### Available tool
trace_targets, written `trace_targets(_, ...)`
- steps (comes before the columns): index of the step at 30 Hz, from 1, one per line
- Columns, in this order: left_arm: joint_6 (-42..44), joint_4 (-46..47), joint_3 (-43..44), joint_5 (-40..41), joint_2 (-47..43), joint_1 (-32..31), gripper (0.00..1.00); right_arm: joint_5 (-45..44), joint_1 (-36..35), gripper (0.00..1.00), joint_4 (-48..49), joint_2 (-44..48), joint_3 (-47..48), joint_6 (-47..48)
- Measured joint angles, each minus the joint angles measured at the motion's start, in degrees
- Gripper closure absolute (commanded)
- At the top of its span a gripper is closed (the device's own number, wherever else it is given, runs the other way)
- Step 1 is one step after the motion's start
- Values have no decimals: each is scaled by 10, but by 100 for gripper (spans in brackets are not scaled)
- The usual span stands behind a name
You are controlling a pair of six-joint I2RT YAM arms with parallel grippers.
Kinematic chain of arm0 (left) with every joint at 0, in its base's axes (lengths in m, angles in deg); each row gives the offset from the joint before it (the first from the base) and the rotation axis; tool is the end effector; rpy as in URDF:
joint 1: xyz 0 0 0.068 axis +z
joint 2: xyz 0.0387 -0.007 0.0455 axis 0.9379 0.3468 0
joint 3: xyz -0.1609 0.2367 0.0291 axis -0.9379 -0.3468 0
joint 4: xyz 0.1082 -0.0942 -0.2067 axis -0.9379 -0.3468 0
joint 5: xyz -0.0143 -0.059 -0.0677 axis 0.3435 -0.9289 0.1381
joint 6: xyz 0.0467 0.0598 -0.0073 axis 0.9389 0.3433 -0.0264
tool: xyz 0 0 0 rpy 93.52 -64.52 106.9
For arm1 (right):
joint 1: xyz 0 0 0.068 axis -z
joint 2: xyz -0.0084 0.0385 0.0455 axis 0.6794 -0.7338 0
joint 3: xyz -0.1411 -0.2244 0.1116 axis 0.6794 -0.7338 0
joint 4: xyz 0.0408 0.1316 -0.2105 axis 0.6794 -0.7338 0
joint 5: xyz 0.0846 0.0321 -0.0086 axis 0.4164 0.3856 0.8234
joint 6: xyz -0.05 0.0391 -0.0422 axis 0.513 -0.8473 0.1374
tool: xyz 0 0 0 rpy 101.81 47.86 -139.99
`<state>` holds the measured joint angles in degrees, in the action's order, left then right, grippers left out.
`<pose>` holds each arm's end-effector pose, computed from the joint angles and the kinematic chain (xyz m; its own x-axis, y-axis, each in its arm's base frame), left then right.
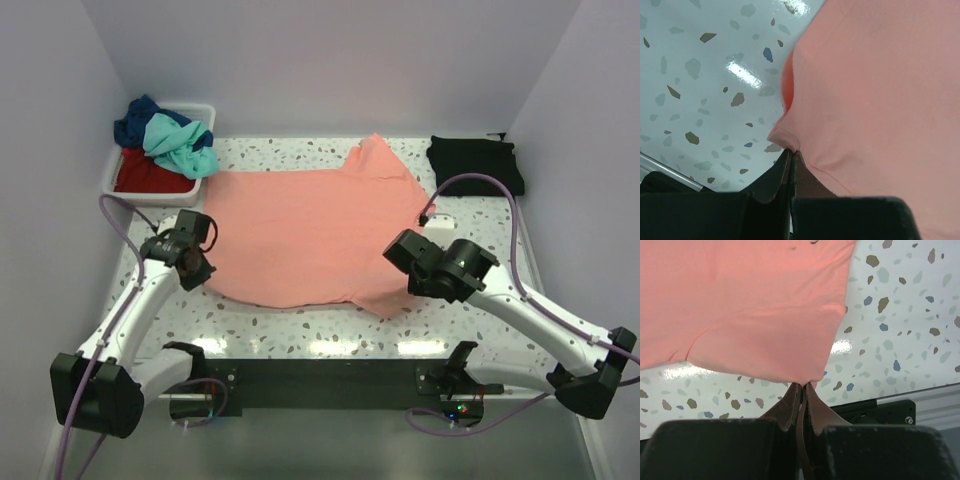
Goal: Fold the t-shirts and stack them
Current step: Fold the tshirt
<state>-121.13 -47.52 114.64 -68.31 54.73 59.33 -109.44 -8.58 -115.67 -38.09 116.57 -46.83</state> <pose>0.1733 -0.0091 0.2362 -0.6481 -0.5975 -0.4722 -0.6583 0.7513 -0.0470 0.1260 0.1009 0.3127 -0.7871 0.1043 -0.6079 0.1677 0.9847 -0.0482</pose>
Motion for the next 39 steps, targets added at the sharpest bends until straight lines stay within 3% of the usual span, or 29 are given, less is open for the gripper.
trace_targets(6, 2, 9, 46, 17, 40, -2, 100, -19, 21, 100, 19, -22, 3, 33)
trace_targets(16, 2, 45, 89, 59, 85, -2, 100, -20, 143, 100, 88, -30, 8, 123)
trace_targets(39, 2, 101, 158, 105, 268, 18, 100, 59, 316, 100, 300, -230, 57, 269)
